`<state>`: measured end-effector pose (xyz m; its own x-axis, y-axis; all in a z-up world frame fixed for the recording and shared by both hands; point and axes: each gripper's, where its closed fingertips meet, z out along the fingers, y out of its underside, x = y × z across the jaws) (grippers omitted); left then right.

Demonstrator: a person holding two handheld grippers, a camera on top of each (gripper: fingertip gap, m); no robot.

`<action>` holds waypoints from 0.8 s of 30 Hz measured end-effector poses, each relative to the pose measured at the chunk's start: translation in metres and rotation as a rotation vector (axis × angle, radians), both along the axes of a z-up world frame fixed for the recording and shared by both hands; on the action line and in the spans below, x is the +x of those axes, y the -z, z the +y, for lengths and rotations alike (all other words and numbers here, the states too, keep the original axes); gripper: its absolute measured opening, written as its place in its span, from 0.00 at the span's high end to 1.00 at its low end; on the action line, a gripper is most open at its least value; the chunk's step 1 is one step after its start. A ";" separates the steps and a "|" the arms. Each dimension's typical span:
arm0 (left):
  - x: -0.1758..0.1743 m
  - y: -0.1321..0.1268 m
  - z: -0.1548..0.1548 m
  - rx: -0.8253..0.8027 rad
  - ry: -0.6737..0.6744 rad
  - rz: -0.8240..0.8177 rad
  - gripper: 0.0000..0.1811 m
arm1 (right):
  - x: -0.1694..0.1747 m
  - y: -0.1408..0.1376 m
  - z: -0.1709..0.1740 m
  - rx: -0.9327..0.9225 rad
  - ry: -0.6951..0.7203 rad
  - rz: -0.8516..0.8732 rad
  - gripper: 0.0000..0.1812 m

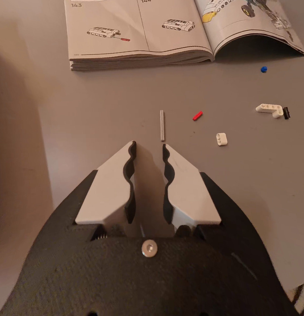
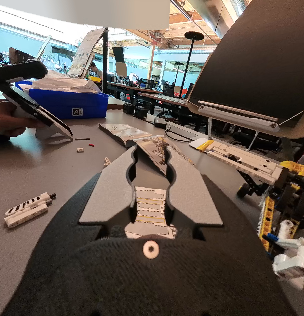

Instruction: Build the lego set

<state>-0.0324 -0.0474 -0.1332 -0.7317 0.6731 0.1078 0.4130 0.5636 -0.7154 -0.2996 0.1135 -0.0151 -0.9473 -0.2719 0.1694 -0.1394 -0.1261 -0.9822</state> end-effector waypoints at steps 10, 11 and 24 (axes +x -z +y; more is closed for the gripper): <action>-0.003 0.001 0.001 0.015 0.021 0.010 0.97 | 0.000 -0.001 0.003 -0.006 -0.001 0.002 0.84; -0.005 0.002 0.003 0.033 0.040 0.021 0.99 | -0.001 -0.001 0.003 -0.005 -0.001 0.001 0.84; -0.012 -0.013 0.002 0.010 0.044 0.144 0.89 | -0.002 -0.002 0.004 -0.009 0.000 -0.002 0.84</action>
<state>-0.0445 -0.0451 -0.1198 -0.6778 0.7028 0.2161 0.3309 0.5541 -0.7638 -0.3014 0.1178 -0.0134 -0.9476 -0.2702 0.1701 -0.1377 -0.1348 -0.9813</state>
